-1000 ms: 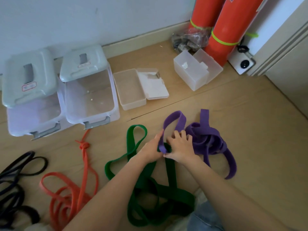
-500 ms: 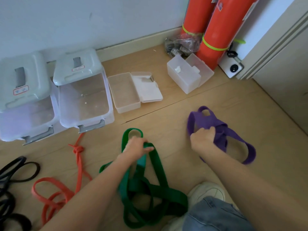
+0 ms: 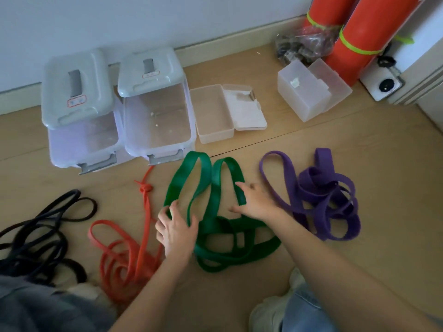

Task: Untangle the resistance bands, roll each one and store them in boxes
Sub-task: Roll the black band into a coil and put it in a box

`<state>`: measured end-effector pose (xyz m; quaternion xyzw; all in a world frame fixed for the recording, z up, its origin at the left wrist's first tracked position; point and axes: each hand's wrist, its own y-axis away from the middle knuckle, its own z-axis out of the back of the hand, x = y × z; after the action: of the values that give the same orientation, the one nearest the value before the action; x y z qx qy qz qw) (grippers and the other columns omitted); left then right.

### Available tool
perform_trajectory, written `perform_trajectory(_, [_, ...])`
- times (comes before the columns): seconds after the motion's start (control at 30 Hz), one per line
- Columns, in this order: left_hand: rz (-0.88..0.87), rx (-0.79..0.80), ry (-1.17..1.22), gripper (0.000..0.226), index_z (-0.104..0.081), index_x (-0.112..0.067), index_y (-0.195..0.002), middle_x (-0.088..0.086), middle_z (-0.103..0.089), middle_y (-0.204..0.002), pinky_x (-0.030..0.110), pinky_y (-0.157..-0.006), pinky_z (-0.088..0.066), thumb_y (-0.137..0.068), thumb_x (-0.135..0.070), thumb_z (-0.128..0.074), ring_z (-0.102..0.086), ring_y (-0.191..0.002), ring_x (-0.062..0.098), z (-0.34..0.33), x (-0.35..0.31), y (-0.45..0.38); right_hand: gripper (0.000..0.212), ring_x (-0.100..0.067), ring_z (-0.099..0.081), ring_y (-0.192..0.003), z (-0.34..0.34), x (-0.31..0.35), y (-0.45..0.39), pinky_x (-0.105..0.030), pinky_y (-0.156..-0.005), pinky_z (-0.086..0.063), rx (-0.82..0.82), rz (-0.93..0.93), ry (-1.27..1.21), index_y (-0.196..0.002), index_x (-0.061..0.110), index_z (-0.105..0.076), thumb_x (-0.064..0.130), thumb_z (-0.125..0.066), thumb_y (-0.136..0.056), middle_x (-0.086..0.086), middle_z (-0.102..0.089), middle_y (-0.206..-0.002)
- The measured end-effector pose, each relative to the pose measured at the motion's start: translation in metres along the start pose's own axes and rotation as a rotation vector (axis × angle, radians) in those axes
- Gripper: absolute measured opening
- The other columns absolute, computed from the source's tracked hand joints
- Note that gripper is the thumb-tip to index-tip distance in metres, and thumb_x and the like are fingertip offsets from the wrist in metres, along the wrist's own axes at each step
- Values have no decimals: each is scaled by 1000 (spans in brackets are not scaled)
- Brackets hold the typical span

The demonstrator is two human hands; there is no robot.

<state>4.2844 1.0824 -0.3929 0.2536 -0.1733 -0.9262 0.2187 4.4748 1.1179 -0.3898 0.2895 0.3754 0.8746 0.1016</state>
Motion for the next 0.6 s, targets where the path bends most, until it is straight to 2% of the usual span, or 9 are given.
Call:
perform_trajectory(0.07, [131, 163, 72, 67, -21, -19, -146, 18, -18, -147, 44, -106, -28, -89, -34, -56, -28, -131, 40, -5, 22, 10, 88, -40, -21, -137, -28, 7, -6, -52, -109, -28, 28, -63, 54, -147, 31, -13, 53, -63, -79, -15, -9, -153])
perform_trajectory(0.1, [97, 228, 102, 64, -23, -16, -146, 17, -16, -150, 38, -106, -29, -91, -30, -54, -30, -132, 37, -7, 29, 13, 84, -39, -25, -135, -39, 9, -7, -48, -107, -31, 6, -79, 71, -146, 27, -18, 50, -64, -80, -15, -12, -152])
perform_trajectory(0.17, [-53, 324, 132, 54, -31, -10, -143, 14, -21, -152, 26, -105, -28, -94, -22, -51, -33, -135, 27, -13, 31, 15, 55, -33, -44, -123, -49, 8, -6, -33, -92, -41, -23, -57, 30, -130, 15, -44, 37, -63, -83, -15, -38, -139])
perform_trajectory(0.23, [-172, 465, 120, 49, -36, -9, -140, 10, -34, -148, 19, -103, -26, -94, -19, -50, -37, -134, 21, -17, 25, 16, 14, -29, -57, -106, -44, 4, -1, -24, -67, -39, 15, -49, 10, -93, 11, -59, 22, -60, -84, -15, -60, -115])
perform_trajectory(0.3, [-182, 528, 109, 49, -40, -11, -138, 9, -45, -141, 20, -100, -31, -93, -25, -53, -43, -129, 20, -16, 20, 17, 11, -28, -59, -102, -37, -2, 6, -24, -66, -41, 82, -79, 42, -92, 9, -63, 15, -59, -84, -15, -64, -111])
perform_trajectory(0.37, [-88, 453, 104, 52, -42, -15, -137, 9, -51, -135, 25, -95, -37, -91, -35, -55, -47, -124, 23, -7, 23, 12, 32, -28, -54, -112, -32, 1, 17, -30, -87, -46, 118, -119, 61, -117, 10, -59, 18, -61, -85, -14, -57, -124])
perform_trajectory(0.43, [-40, 387, 86, 50, -47, -16, -132, 10, -53, -131, 29, -93, -40, -89, -41, -55, -50, -121, 26, 6, 36, 8, 40, -30, -43, -124, -31, 12, 28, -38, -103, -39, -28, -120, 136, -128, 17, -51, 21, -57, -88, -13, -42, -138])
perform_trajectory(0.53, [-53, 208, 113, 35, -59, -14, -116, 13, -56, -119, 31, -89, -42, -89, -35, -56, -54, -110, 28, 30, 55, 4, 34, -30, -34, -129, -34, 49, 40, -39, -103, -33, -352, 9, 276, -125, 17, -52, 19, -51, -92, -10, -33, -144])
perform_trajectory(0.6, [-28, 32, 155, 27, -60, -8, -109, 16, -55, -111, 36, -86, -42, -89, -25, -55, -54, -105, 34, 47, 67, 1, 30, -28, -38, -124, -43, 82, 42, -34, -99, -35, -288, 144, 217, -122, 14, -54, 17, -48, -92, -10, -37, -136])
